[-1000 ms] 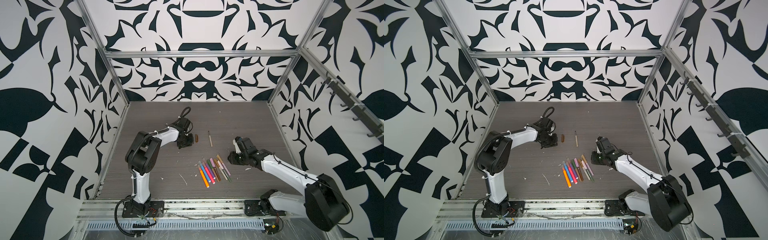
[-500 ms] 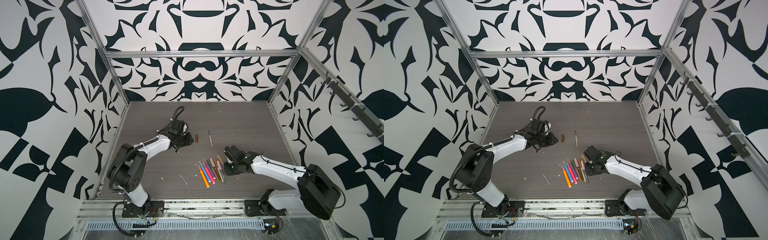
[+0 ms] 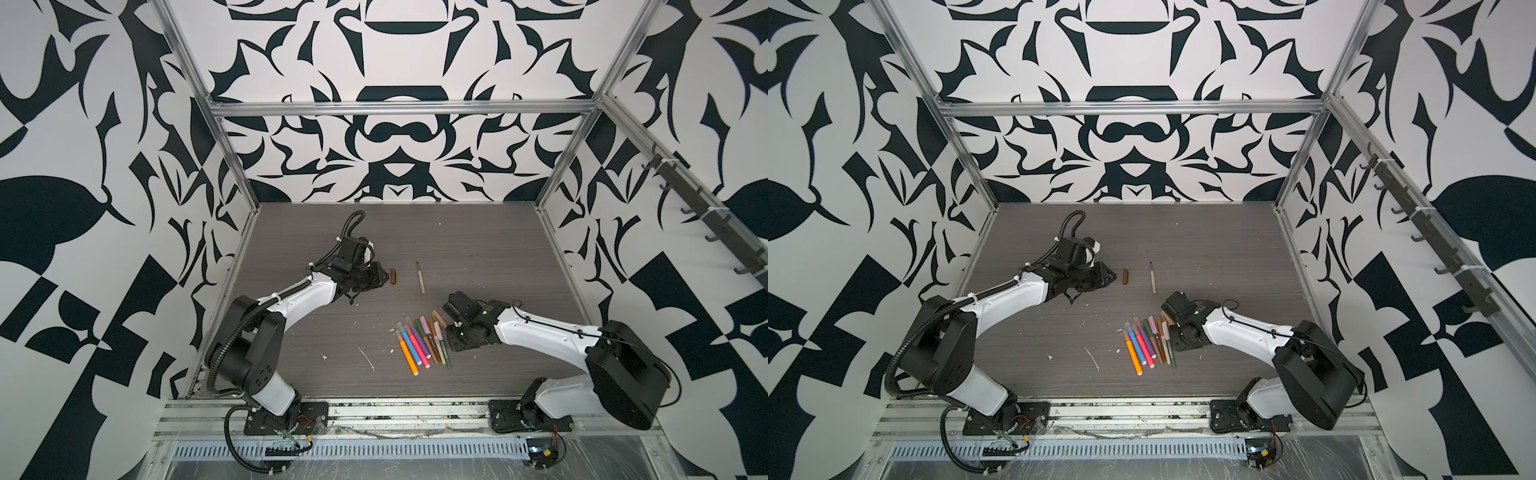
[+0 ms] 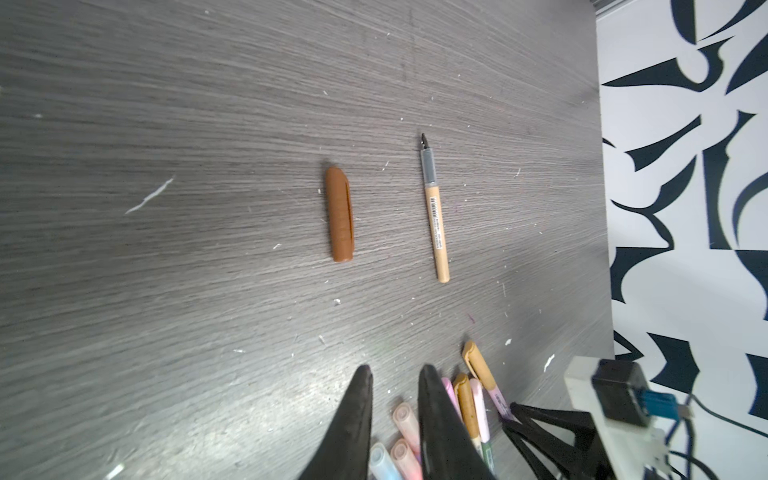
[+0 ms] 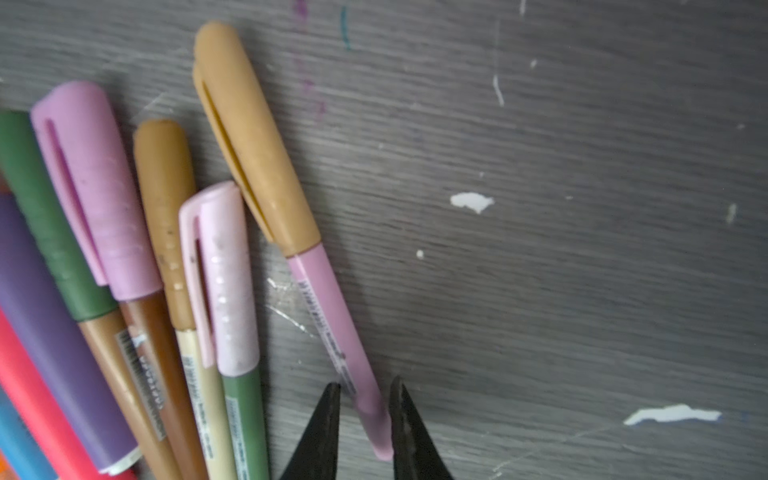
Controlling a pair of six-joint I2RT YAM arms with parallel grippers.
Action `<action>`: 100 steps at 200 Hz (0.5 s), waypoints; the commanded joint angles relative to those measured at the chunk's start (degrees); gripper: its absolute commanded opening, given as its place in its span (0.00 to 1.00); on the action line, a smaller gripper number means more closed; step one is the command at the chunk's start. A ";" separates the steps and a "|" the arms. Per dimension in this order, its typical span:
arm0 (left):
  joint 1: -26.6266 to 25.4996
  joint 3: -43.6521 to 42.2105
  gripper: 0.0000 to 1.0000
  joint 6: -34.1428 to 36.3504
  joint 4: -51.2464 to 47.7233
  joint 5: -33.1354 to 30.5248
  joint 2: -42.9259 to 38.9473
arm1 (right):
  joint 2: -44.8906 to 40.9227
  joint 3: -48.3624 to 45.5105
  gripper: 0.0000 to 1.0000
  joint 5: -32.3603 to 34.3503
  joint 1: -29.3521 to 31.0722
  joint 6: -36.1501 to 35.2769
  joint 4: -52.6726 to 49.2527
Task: Open the pen caps
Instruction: 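Grasp the pink pen with tan cap by its barrel with the right gripper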
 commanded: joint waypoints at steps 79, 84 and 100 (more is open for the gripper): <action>7.57 -1.32 0.01 -11.95 -5.91 -3.41 -2.67 | 2.69 4.22 0.11 2.28 1.36 -0.85 -2.64; 8.60 -2.44 0.01 -13.22 -4.10 -1.68 -2.64 | 2.09 4.29 0.10 2.68 1.40 -0.85 -2.90; 10.38 -4.39 0.03 -15.37 0.29 2.18 -2.88 | -0.29 4.39 0.09 3.01 1.31 -1.06 -2.75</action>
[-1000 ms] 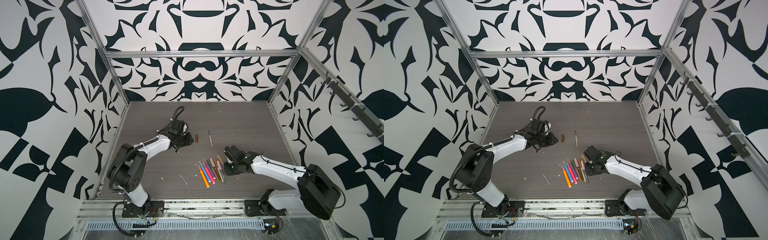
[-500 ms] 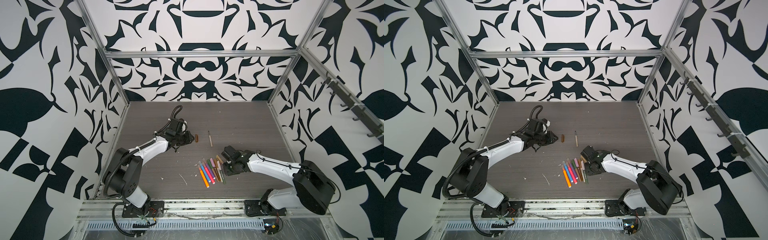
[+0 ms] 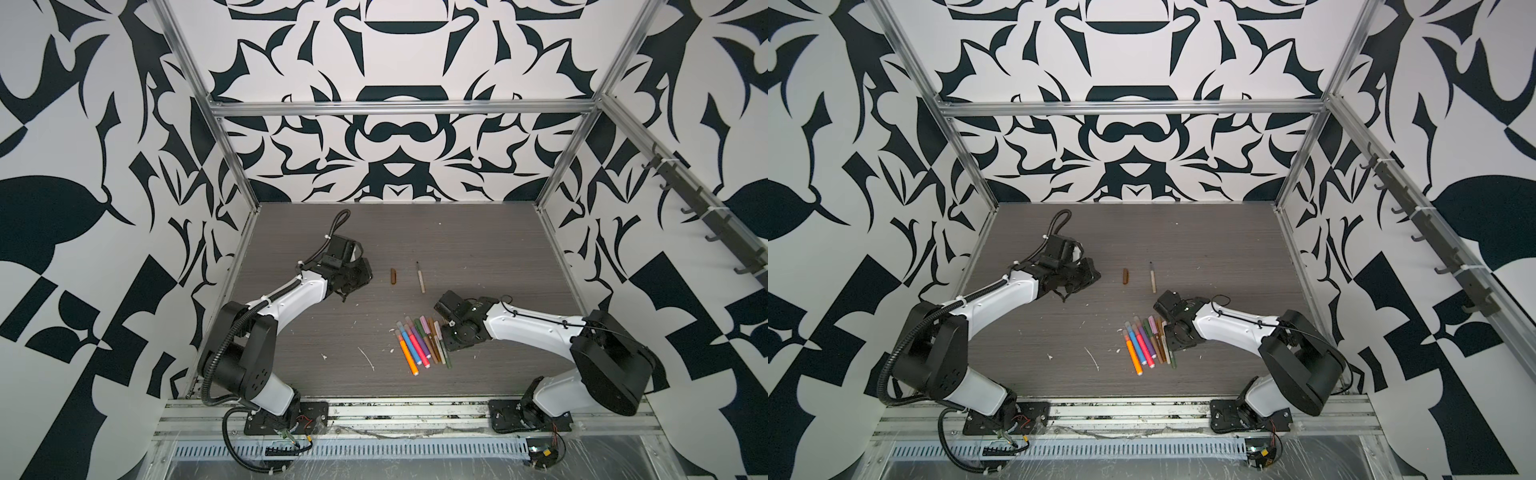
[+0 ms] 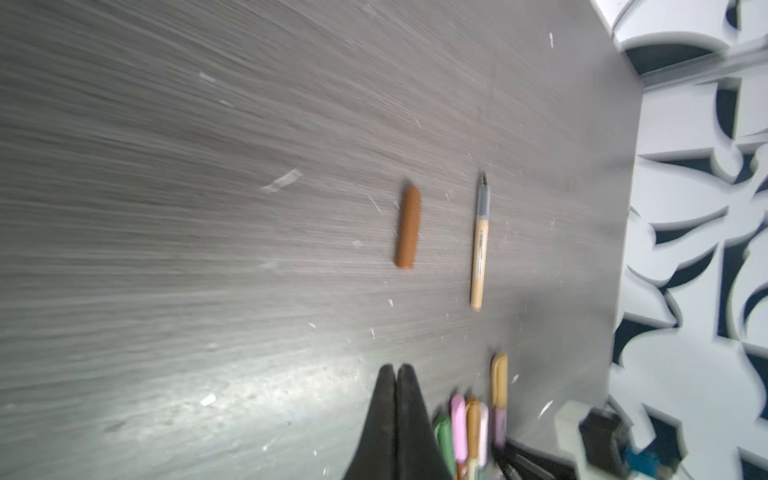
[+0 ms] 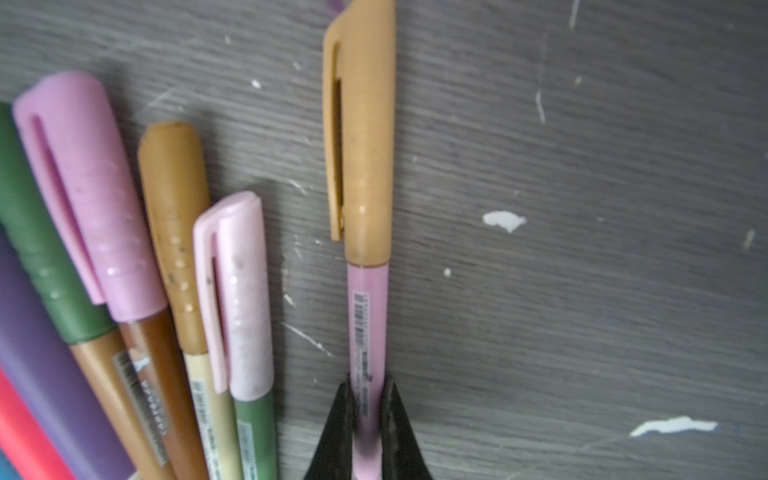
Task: Open the pen caps
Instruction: 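Grasp the pink pen with tan cap by its barrel with the right gripper, then lift the pink pen toward the left gripper while the left gripper grips its tan cap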
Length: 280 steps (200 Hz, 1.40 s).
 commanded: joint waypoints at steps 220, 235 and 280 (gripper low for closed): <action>-15.17 0.95 0.31 -5.88 8.90 10.87 2.17 | -7.80 10.43 0.02 -21.93 -0.02 3.33 15.04; -15.34 0.82 0.29 -6.19 9.42 11.09 2.56 | -7.72 10.63 0.02 -21.93 0.02 3.32 15.04; -15.45 0.92 0.12 -6.30 9.42 11.38 2.53 | -7.06 10.98 0.02 -21.93 0.03 3.52 15.17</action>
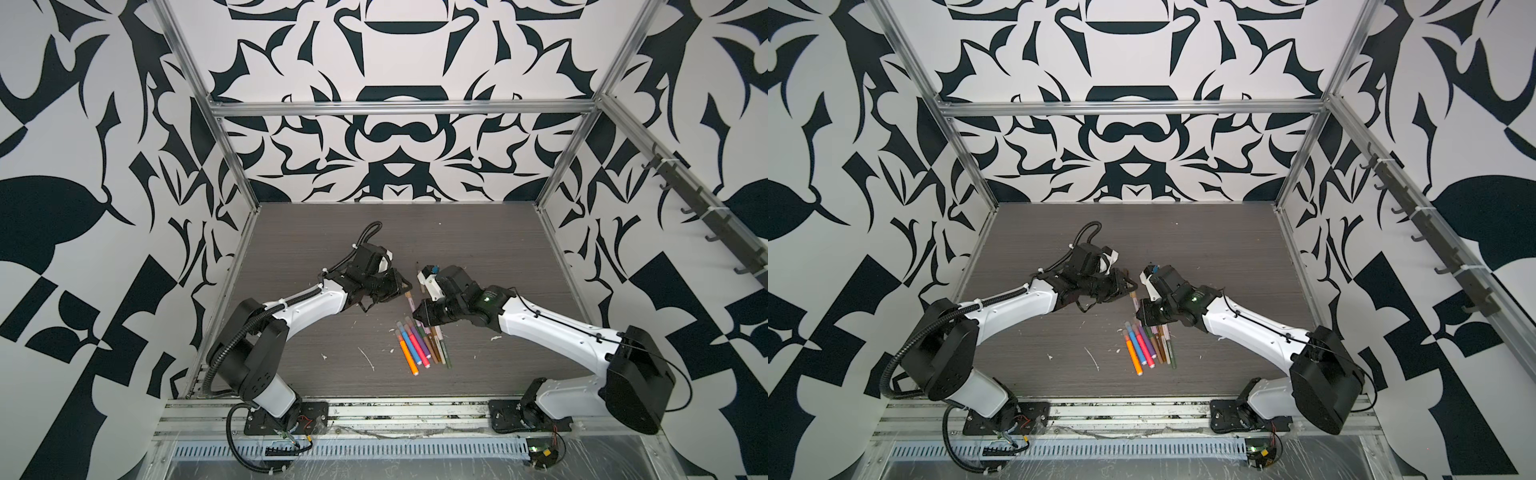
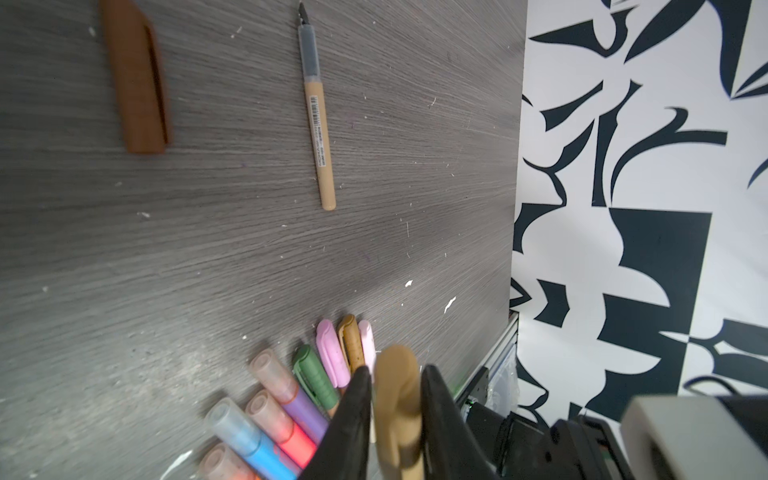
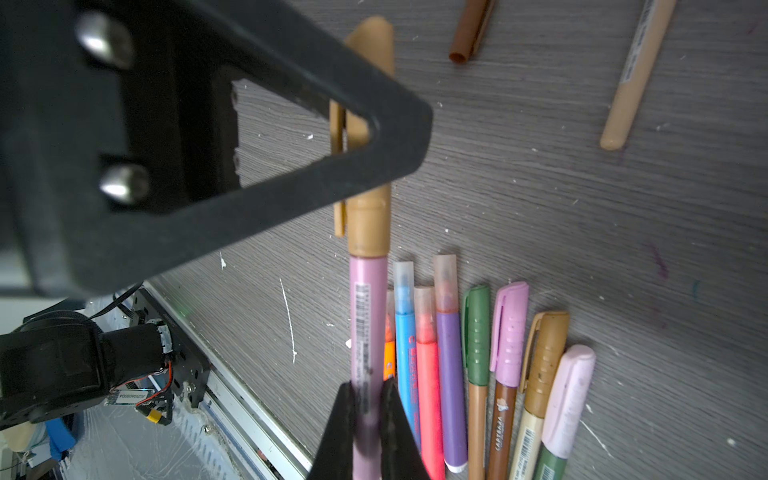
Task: Open the pen caps
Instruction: 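Lift the pink pen toward the left gripper while the left gripper grips its tan cap, then pull the tan cap off with the left gripper away from the right gripper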
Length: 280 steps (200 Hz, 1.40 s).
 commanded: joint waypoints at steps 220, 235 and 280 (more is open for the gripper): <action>16.02 17.15 0.00 13.67 -19.90 -6.68 4.02 | -8.38 -16.39 0.00 2.31 5.49 8.33 10.11; 15.92 16.35 0.00 14.71 -20.17 -7.28 4.78 | -11.08 -17.72 0.00 4.29 5.17 7.96 9.89; 15.69 13.53 0.00 19.54 -20.72 -5.13 10.53 | -15.06 -19.10 0.00 11.63 2.30 3.73 7.71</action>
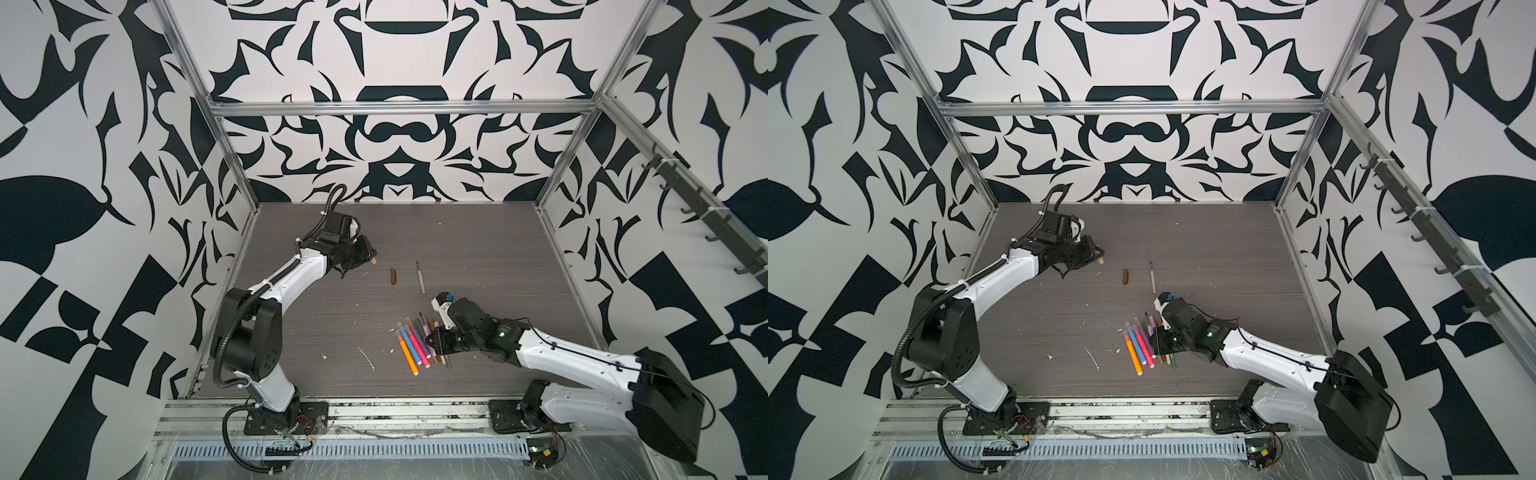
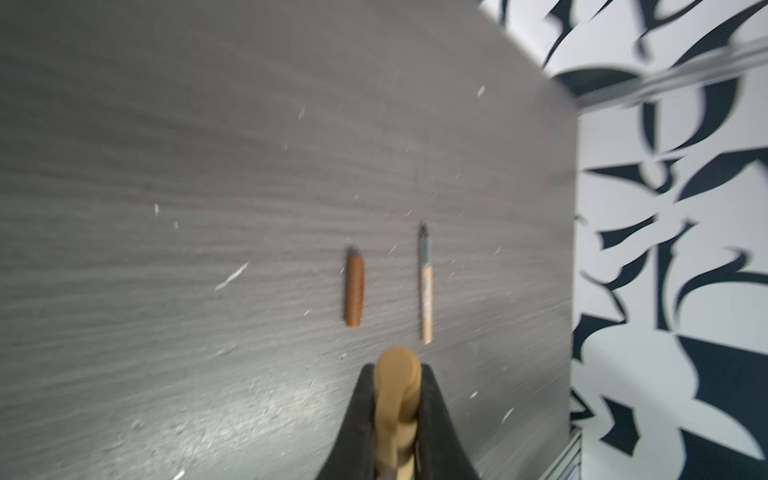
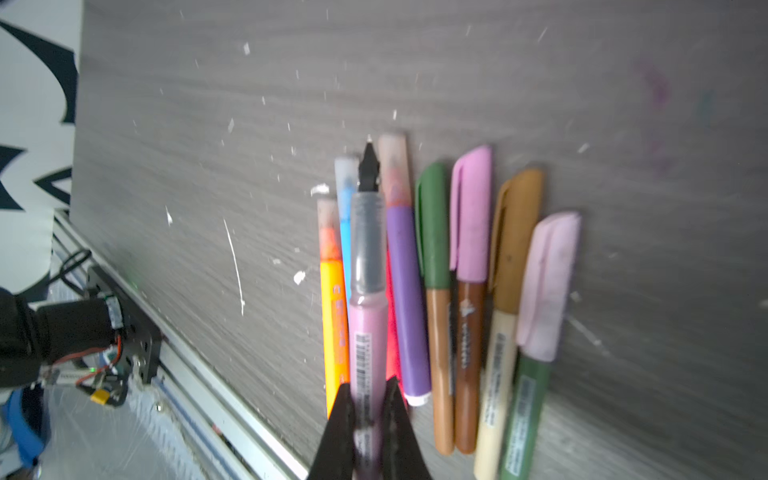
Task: Open the pen caps
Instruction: 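Pull the tan cap off with the left gripper away from the right gripper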
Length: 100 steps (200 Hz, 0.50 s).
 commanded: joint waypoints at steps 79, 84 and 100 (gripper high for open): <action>-0.37 5.79 0.00 8.26 -4.93 7.67 17.89 | -7.82 -7.13 0.00 0.65 -10.43 -0.67 4.20; -0.35 6.10 0.00 8.27 -4.92 7.90 18.43 | -7.82 -7.25 0.00 0.53 -10.64 -0.56 4.41; -0.48 6.98 0.02 8.18 -4.99 8.27 19.61 | -7.74 -7.37 0.00 0.13 -10.96 -0.53 4.46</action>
